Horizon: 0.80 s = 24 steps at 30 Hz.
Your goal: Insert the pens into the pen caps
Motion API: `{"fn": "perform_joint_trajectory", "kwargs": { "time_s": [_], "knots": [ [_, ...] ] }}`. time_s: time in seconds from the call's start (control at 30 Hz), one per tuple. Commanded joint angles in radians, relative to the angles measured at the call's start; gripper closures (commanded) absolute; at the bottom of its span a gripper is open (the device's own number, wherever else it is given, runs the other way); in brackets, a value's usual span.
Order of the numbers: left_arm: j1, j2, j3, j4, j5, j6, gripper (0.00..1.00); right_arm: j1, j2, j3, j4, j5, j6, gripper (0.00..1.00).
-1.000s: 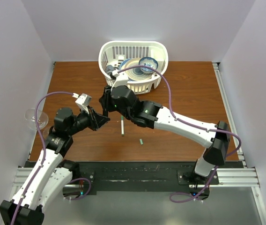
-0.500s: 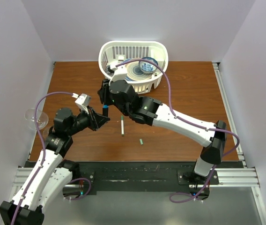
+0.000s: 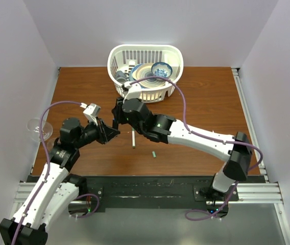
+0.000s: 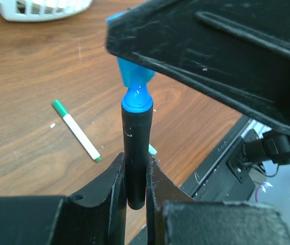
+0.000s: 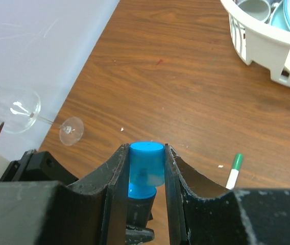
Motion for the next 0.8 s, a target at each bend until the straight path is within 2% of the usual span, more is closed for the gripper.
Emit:
{"fn": "perform_joint_trajectory", "kwargs": {
  "time_s": [0.0, 0.33, 0.47, 0.6, 0.77],
  "knots": [
    [-0.004, -0.009, 0.014, 0.087, 0.000, -0.015, 1.00, 0.015, -0.066, -0.092, 0.043, 0.003, 0.068, 1.00],
    [-0.004, -0.001, -0.023, 0.169, 0.039, -0.099, 1.00, 0.070, -0.091, -0.168, 0.110, 0.021, 0.135, 1.00],
    [-0.004, 0.000, -0.047, 0.222, 0.075, -0.142, 1.00, 0.086, -0.146, -0.267, 0.221, -0.047, 0.150, 1.00],
    [-0.004, -0.026, -0.047, 0.295, 0.092, -0.159, 1.00, 0.090, -0.191, -0.306, 0.201, -0.130, 0.163, 1.00],
    [-0.004, -0.043, -0.015, 0.306, 0.094, -0.164, 1.00, 0.128, -0.247, -0.338, 0.209, -0.161, 0.141, 1.00]
  ]
}}
